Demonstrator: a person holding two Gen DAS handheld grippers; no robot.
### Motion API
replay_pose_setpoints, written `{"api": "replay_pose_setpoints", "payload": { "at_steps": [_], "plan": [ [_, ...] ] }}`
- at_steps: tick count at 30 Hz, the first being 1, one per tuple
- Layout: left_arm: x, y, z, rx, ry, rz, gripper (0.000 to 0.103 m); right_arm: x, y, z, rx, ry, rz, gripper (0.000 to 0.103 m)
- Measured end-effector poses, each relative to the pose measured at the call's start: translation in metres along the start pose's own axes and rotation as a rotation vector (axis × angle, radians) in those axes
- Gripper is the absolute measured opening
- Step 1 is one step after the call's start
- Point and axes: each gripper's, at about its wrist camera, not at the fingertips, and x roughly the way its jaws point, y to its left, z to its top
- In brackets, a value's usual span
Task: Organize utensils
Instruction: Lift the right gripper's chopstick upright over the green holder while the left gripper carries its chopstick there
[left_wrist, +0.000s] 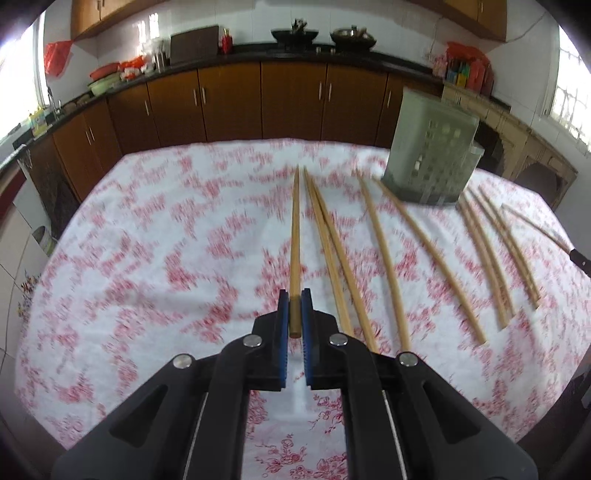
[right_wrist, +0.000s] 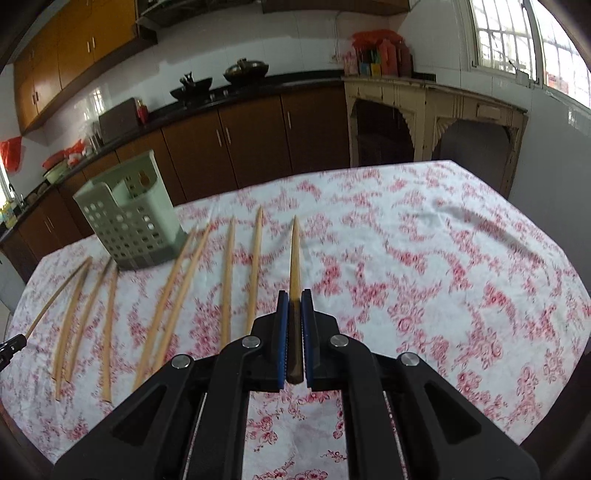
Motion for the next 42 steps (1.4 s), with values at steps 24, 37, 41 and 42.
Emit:
{"api": "replay_pose_setpoints", "payload": {
  "at_steps": [24, 37, 41, 42],
  "plan": [
    [-0.077, 0.007, 0.095, -0.086, -0.378, -0.019, 0.007, -0.036, 0.007, 0.072, 0.016, -0.263, 0.048, 0.008],
    [-0.09, -0.002, 0.126, -0.043, -0.421, -0.024, 0.007, -0.032, 0.013, 0.083, 0.014, -0.261, 0.043, 0.008],
    [-0.09, -0.002, 0.128, -0.045, -0.416, -0.032, 0.007, -0.033, 0.016, 0.089, 0.012, -0.251, 0.043, 0.008],
    [-0.091, -0.003, 0.13, -0.047, -0.416, -0.041, 0.007, -0.035, 0.017, 0.09, 0.011, -0.252, 0.048, 0.008]
  ]
}}
